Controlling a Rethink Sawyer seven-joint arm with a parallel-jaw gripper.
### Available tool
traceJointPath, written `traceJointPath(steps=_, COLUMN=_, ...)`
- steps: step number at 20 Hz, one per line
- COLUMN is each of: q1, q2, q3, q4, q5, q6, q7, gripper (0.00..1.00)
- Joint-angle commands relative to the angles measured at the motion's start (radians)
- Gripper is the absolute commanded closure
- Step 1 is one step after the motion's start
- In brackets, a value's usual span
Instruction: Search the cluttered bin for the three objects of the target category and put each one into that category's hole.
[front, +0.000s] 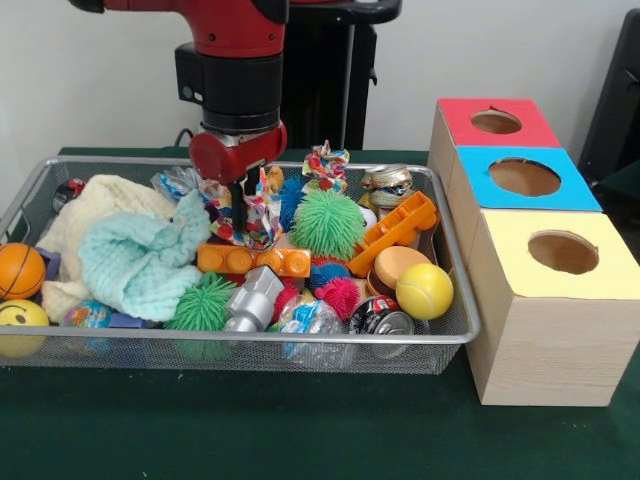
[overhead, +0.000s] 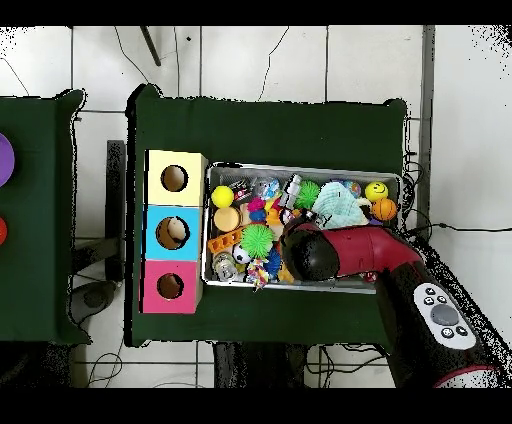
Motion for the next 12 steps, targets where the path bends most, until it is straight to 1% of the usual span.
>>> traceJointPath(steps=1, q1=0.031, q2=0.005, q3=-0.061, q4=-0.051, q5=-0.011, q6=0.035, q7=0.147, gripper=1.00)
traceJointPath(steps=5, q1=0.031, q2=-0.013, q3=-0.056, q4=-0.033, q5=0.023, q6=0.069, q7=0.136, gripper=1.00)
traceJointPath(steps=7, q1=0.024, q2=-0.036, q3=-0.045, q4=-0.032, q5=0.051, q6=0.103, q7=0.121, gripper=1.00)
traceJointPath(steps=8, q1=0.020, q2=-0.064, q3=-0.040, q4=-0.030, q5=0.078, q6=0.144, q7=0.112, gripper=1.00)
traceJointPath(steps=10, q1=0.020, q2=-0.128, q3=-0.033, q4=-0.032, q5=0.096, q6=0.197, q7=0.069, gripper=1.00)
traceJointPath(steps=12, q1=0.026, q2=-0.173, q3=-0.037, q4=-0.050, q5=0.104, q6=0.244, q7=0.038, gripper=1.00)
